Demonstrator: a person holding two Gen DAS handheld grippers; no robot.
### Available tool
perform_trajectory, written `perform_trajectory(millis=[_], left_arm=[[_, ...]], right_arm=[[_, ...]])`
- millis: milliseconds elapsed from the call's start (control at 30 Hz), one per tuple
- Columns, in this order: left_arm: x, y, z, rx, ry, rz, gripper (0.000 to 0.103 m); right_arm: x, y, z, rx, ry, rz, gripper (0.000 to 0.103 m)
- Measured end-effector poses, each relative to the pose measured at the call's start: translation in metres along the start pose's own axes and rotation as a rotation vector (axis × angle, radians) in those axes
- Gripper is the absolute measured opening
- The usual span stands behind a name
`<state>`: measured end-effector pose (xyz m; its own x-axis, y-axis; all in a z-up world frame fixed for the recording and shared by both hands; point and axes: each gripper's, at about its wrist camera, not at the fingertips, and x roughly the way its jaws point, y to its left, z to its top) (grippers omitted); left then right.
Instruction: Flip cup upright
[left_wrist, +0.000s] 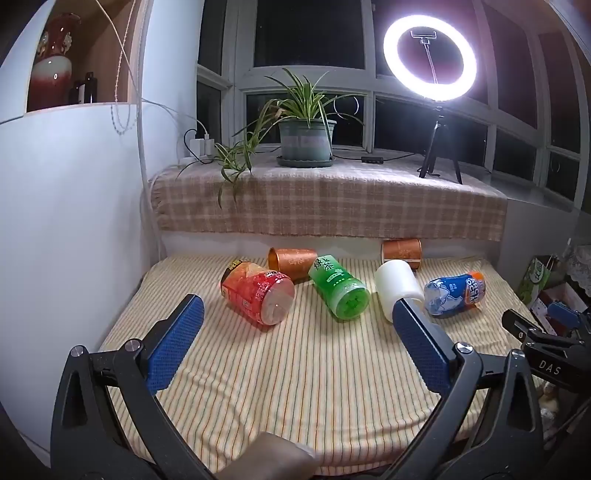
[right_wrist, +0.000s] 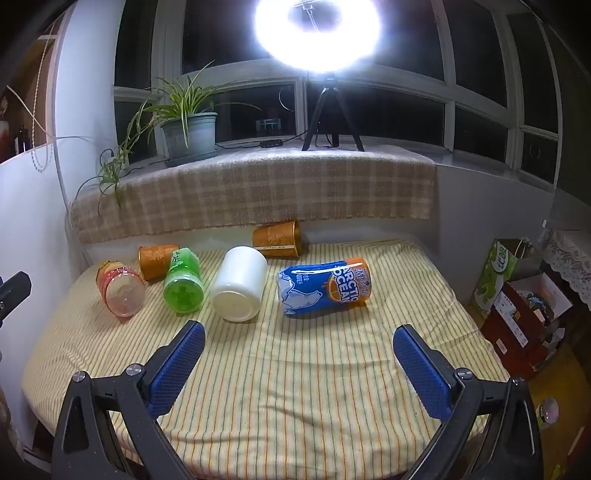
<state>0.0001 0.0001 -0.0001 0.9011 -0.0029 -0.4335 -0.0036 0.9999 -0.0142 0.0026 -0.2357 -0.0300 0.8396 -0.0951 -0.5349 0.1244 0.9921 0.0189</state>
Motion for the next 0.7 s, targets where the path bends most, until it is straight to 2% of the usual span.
perform_trajectory(millis=[400, 467, 700], left_arm=[[-0.003, -0.011, -0.015, -0.006, 0.004, 0.019, 0.103], [0.002, 0.004, -0.008, -0.022, 0.018, -0.002, 0.103], [0.004, 0.008, -0.007, -0.023, 0.019, 0.000, 0.103]], right_arm=[[-0.001, -0.004, 0.003, 0.010, 0.012, 0.000, 0.103], [0.000, -0.002, 0.002, 0.006, 0.010, -0.003, 0.103], [-0.003, -0.003, 0.002, 0.010, 0.012, -0.001, 0.103]])
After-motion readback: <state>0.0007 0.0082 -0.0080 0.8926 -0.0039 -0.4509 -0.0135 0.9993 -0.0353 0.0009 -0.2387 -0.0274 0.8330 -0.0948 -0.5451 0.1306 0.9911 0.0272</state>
